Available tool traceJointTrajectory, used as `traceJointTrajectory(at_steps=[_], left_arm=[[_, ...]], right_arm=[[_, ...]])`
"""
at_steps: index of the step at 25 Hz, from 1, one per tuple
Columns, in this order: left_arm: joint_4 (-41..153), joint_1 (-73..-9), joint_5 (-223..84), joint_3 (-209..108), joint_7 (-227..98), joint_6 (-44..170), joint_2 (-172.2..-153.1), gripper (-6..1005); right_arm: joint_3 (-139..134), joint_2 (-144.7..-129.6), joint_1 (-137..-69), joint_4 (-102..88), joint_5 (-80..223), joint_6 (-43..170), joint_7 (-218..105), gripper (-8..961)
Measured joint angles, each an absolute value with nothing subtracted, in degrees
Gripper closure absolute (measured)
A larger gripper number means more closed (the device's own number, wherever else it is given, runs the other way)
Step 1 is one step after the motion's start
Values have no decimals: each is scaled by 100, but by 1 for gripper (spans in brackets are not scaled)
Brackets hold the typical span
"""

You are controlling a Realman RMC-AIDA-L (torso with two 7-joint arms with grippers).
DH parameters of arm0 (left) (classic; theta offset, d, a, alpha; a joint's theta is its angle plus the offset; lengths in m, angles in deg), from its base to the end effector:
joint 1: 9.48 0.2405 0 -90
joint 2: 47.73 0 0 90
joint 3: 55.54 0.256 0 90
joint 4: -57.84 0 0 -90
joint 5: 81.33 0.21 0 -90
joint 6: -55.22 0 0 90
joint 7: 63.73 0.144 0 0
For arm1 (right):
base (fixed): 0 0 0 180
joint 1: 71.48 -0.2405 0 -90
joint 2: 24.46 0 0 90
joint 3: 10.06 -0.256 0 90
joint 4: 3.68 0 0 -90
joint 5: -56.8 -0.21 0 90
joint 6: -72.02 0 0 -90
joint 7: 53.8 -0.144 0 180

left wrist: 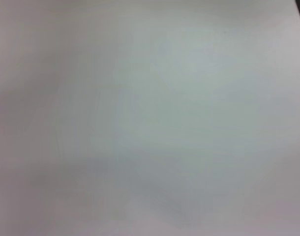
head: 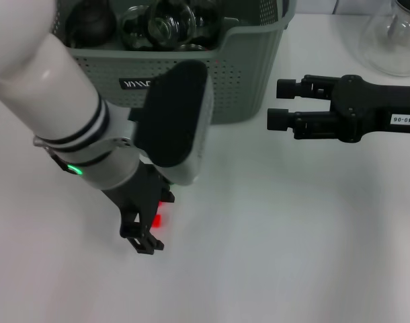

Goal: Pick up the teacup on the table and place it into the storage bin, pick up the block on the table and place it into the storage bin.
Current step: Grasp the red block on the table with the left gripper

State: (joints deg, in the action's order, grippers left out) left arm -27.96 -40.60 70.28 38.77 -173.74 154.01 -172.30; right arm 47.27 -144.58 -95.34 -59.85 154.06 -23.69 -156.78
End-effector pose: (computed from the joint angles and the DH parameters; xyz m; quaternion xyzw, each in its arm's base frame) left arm -0.1496 0.2921 -0.0500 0.9606 -0.0789 -0.2661 0.0130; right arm 0.2005 0.3129 0.0175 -0.9188 0.2512 0.3033 0.0267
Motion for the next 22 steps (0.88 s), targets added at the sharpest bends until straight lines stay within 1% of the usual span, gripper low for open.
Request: traceJointTrajectory(at_steps=[4,14,16,17,22], left_arm=[[-2700,-4093,7035,3995,-17559,15296,-17227,222],[-2206,-4138,7043,4014,-17622,15092,-17225,342],[-2186,-4150,7060,4000,-17698,15088,-17216,366],[-2186,-4153,7080,4001,-17727,15088,-17217,378],[-2171,-4154,7154,4008,-17847,15058,-17219,378]], right_arm=[[4713,-14460,-9616,-5752,15412,-2363,-15506,96],[4767,-14438,-9736,-5579,15889,-2414,-15325,97],[4773,-14436,-9957,-5580,16411,-2422,-15538,97],[4773,-14436,-9957,-5580,16411,-2422,-15538,97],[4811,-14486,-10467,-5585,17318,-2353,-16002,96]])
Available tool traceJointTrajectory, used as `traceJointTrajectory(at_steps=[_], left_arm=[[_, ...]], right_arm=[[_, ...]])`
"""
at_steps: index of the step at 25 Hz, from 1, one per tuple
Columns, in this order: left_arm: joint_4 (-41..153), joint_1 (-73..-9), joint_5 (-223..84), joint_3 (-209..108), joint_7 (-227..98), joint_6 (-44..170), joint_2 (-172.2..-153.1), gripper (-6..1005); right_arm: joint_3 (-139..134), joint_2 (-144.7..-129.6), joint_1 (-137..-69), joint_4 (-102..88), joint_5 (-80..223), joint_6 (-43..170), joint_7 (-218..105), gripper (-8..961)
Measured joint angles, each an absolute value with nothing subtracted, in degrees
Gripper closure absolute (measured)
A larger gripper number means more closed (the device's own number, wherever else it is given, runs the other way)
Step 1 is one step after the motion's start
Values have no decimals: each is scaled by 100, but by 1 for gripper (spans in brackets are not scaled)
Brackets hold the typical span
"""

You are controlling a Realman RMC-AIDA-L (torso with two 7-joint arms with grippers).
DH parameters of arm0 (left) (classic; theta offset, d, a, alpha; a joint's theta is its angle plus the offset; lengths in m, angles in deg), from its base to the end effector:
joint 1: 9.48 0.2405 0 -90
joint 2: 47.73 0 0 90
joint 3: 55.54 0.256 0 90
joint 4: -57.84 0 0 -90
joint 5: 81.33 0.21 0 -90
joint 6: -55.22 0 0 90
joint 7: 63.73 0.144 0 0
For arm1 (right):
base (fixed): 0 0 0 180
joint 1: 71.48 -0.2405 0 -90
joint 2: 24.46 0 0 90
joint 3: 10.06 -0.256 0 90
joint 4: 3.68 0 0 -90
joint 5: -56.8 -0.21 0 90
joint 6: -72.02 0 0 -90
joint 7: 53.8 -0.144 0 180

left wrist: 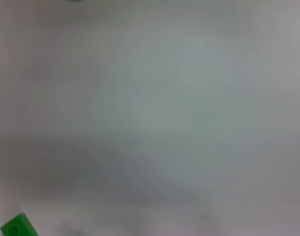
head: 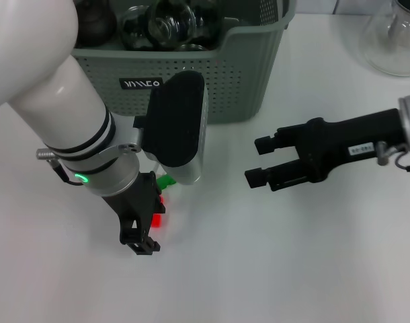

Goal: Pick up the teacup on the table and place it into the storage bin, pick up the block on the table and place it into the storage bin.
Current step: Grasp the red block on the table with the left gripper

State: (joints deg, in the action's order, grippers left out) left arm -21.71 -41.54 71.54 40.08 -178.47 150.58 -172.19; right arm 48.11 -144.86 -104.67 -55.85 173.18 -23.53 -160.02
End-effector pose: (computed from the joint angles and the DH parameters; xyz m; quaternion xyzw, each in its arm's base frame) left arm -0.1658 0.2961 -0.0629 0.9577 -0.0262 -0.2865 0.0105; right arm 0.1966 0.3271 -0.0168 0.9567 -0.2529 -0.1421 0.0257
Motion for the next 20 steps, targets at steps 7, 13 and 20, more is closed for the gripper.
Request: traceJointTrajectory(at_steps=[7,13,20], left_arm=[[-1980,-4190,7171,4019,-17890,14755,-17214,377],[-1793,-4249,7266,4008,-17872,14697,-17201,377],[-1787,-4234,7304,4021,-17850,14697,-17209,378]], right_arm=[[5073,-14494,-10723,-5576,17548,-1988,-16226,96],[5260,-14498,-10753,-5541,17532,-1724,-16192,97],[5367,-14496,-10757,-5557,17531,-1637,-16190,97]])
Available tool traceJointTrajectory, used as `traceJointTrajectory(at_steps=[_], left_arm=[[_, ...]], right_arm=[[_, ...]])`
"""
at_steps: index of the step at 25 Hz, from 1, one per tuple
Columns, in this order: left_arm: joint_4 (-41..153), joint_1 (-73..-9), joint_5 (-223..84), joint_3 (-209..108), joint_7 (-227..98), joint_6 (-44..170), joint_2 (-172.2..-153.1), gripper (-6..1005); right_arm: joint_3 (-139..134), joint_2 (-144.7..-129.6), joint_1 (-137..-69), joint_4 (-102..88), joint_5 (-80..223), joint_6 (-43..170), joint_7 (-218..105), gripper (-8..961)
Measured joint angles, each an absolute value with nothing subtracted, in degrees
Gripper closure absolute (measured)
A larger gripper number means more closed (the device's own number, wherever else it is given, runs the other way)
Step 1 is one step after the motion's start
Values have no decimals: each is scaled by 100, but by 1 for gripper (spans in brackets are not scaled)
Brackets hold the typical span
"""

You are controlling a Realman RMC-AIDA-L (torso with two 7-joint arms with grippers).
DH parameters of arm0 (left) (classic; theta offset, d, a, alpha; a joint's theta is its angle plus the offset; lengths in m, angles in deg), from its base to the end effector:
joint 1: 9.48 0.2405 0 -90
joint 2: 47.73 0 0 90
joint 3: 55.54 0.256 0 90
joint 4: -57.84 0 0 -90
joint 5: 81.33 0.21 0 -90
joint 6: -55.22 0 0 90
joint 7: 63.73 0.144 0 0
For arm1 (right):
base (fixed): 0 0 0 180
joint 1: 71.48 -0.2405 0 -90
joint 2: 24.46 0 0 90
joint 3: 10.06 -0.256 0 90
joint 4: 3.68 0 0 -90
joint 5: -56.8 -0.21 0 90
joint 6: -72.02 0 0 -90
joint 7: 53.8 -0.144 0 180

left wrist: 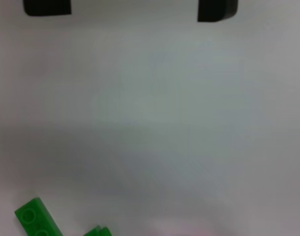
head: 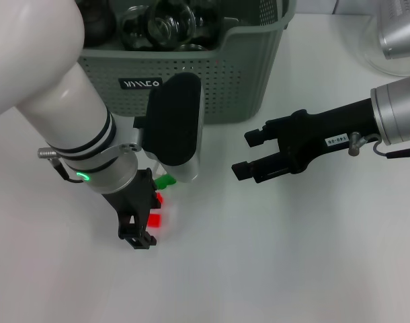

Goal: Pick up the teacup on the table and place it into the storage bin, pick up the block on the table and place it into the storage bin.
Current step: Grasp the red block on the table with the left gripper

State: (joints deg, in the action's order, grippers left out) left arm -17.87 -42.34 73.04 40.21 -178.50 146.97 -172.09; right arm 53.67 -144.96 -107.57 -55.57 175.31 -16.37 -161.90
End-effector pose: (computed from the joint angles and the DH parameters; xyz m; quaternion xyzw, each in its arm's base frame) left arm -0.1757 0.3041 -0.0686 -0.9545 0.0202 0.2976 0.0025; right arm 0.1847 0.3437 -0.0336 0.9672 -0.2354 -0.0952 0.0001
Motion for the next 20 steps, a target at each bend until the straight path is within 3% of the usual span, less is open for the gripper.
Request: traceJointTrajectory(at_steps=[16,20], left_arm=[[-1654,-4245,7306,4058,-17849,14527,-17218,448],[-1643,-4236,7310,4068,-17844,14487,-17218,521]], right_arm=[[5375,-14502,-10760,-5526,17536,-1620,-16190,96],[5378,-14505,-10760,-5520,17536,-1620,-16188,96]])
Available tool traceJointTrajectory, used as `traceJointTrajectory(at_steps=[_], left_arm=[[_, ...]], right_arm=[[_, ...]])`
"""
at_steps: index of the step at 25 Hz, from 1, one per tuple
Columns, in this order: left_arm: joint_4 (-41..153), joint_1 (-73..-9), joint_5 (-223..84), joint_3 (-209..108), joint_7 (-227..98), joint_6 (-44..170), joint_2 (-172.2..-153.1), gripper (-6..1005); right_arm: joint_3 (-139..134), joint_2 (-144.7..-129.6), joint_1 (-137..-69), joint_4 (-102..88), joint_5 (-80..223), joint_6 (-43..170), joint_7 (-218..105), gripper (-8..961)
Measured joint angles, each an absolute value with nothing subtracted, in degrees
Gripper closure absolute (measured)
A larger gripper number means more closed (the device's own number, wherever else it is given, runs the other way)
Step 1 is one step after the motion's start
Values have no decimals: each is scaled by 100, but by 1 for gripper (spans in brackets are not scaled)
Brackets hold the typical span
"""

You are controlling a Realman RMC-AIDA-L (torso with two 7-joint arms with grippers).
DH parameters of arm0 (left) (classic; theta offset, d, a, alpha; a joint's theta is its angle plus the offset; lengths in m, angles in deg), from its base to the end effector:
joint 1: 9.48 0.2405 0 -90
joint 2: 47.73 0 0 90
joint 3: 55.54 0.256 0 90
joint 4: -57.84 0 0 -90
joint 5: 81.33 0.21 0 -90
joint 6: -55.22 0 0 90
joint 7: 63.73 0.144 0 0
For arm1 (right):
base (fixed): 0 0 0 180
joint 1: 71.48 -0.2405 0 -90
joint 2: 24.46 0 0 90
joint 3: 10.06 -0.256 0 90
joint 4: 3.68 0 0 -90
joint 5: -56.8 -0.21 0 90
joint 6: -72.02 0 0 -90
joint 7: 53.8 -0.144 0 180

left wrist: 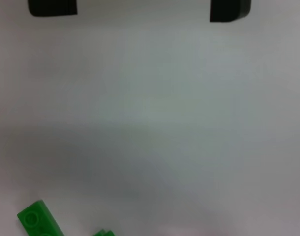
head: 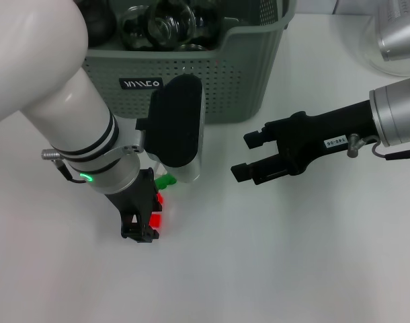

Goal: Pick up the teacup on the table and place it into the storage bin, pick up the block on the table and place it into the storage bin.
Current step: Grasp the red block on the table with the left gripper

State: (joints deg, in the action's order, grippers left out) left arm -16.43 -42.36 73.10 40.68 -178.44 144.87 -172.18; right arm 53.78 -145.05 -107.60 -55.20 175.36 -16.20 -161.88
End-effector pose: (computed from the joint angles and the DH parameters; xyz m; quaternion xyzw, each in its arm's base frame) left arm -0.1786 0.3060 -0.0733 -0.9549 0.0209 0.2960 0.0077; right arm 0.1853 0.3432 -0.0353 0.9668 -0.2373 -0.0945 0.0016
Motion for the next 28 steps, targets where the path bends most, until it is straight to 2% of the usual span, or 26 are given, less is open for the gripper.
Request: traceJointTrajectory(at_steps=[2,28], left_arm=[[-1642,-4230,7310,4069,-17843,14475,-17218,557],[-1622,-4235,7309,4087,-17885,14432,-17227,555]], right_arm=[[5395,-14504,-10760,-5518,17536,-1620,-16178,96],[6113,-14488,-10795,-5528,17575,-1375,-16332,97]])
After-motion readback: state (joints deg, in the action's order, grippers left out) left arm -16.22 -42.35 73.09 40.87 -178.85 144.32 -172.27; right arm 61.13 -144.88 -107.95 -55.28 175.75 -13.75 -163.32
